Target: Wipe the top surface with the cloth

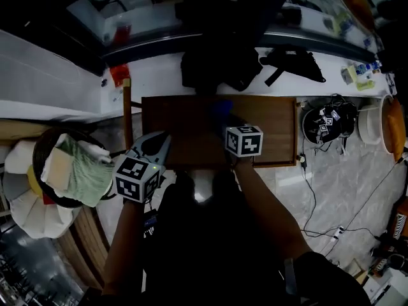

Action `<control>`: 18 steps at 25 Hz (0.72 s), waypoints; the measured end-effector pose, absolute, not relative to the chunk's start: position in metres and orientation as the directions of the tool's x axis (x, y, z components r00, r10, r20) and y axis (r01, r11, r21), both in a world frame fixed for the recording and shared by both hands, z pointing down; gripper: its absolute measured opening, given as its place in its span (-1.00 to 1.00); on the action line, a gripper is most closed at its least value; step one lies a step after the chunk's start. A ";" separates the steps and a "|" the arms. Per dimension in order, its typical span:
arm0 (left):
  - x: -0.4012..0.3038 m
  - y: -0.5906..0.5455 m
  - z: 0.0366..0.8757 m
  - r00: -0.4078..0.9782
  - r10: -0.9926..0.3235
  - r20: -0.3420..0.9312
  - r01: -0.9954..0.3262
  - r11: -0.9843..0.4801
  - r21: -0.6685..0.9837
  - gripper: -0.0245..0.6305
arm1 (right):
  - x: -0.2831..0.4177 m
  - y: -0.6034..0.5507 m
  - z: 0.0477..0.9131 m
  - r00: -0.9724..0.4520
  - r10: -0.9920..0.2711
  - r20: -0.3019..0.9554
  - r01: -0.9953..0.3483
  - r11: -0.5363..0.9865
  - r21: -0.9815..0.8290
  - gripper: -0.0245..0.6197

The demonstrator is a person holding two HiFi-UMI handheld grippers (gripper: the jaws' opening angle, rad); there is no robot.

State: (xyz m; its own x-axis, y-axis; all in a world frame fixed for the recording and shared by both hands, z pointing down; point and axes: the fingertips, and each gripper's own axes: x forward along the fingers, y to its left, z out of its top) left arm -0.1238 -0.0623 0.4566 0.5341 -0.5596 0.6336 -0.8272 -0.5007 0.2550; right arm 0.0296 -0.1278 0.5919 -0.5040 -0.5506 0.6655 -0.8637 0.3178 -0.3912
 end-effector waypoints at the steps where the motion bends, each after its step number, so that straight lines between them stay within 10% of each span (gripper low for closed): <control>1: -0.143 -0.058 0.456 0.527 -0.564 0.636 -0.834 -0.489 0.257 -0.89 | -0.004 -0.124 0.592 -0.535 -0.531 0.657 -0.845 0.349 -0.406 -0.71; 9: -0.265 -0.027 0.465 0.472 -0.591 0.655 -0.874 -0.414 0.255 -0.89 | -0.200 -0.097 0.619 -0.664 -0.384 0.642 -0.743 0.443 -0.503 -0.71; 18: -0.306 -0.008 0.485 0.471 -0.573 0.671 -0.876 -0.397 0.275 -0.89 | -0.264 -0.090 0.654 -0.624 -0.345 0.702 -0.761 0.475 -0.443 -0.71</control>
State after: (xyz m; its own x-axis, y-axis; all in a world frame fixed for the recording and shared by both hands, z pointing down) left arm -0.3061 -0.0079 0.4846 0.4708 -0.5733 0.6706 -0.8755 -0.3974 0.2749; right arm -0.2643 -0.0903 0.6536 -0.6236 -0.3448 0.7016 -0.7605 0.4752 -0.4425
